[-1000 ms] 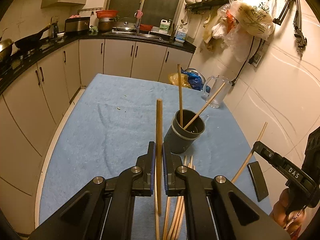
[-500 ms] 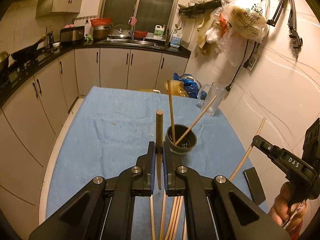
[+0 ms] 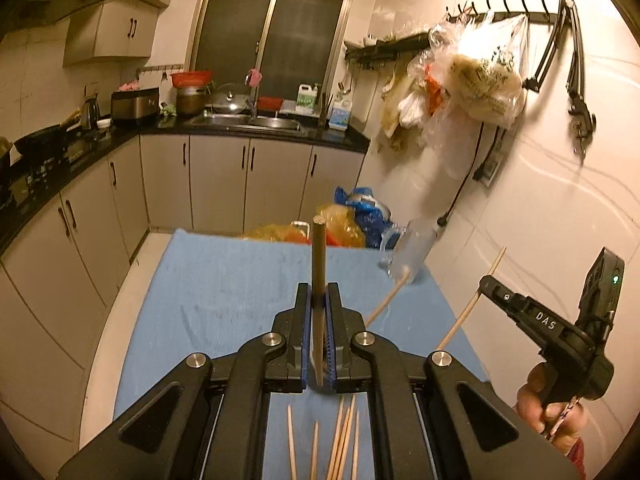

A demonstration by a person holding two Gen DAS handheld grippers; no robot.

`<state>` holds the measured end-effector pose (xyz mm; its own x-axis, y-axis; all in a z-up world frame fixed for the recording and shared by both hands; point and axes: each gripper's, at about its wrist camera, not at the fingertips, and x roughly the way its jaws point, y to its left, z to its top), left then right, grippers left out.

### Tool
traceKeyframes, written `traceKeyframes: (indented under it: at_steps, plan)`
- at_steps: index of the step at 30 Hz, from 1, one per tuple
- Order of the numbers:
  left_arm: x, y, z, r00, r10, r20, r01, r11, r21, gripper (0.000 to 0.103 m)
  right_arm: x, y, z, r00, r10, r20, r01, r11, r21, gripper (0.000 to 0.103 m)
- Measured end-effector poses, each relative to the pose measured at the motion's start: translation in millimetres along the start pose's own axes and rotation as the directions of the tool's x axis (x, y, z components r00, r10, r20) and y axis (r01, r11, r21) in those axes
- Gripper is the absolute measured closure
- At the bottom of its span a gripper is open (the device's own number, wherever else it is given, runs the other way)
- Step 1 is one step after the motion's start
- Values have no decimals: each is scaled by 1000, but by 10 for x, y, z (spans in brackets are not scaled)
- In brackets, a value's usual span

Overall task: Organize utensils
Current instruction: 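Lift the left gripper's chopstick into the black cup while the right gripper drops its own, then open both grippers and return them to the remaining chopsticks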

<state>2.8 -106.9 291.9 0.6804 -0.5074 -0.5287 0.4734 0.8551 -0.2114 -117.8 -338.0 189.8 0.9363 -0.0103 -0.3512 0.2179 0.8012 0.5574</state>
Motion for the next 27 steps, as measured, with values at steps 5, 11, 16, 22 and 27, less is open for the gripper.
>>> traceKeyframes:
  at_steps: [5, 11, 16, 22, 27]
  plan:
    - [161, 26, 192, 1000, -19, 6, 19, 999, -31, 97, 144, 23, 200, 999, -10, 35, 9, 1000, 27, 96]
    - [447, 68, 235, 999, -42, -19, 41, 997, -62, 97, 339, 30, 310, 997, -35, 65, 33, 999, 30, 96]
    - [723, 83, 165, 997, -47, -63, 43, 997, -68, 97, 546, -24, 296, 995, -67, 71, 65, 997, 31, 96]
    - [1039, 127, 19, 991, -51, -126, 41, 996, -77, 97, 873, -169, 163, 995, -94, 9, 94, 995, 46, 96]
    - [1259, 151, -107, 984, -47, -171, 34, 996, -79, 97, 1096, -238, -14, 993, -93, -70, 97, 994, 42, 96]
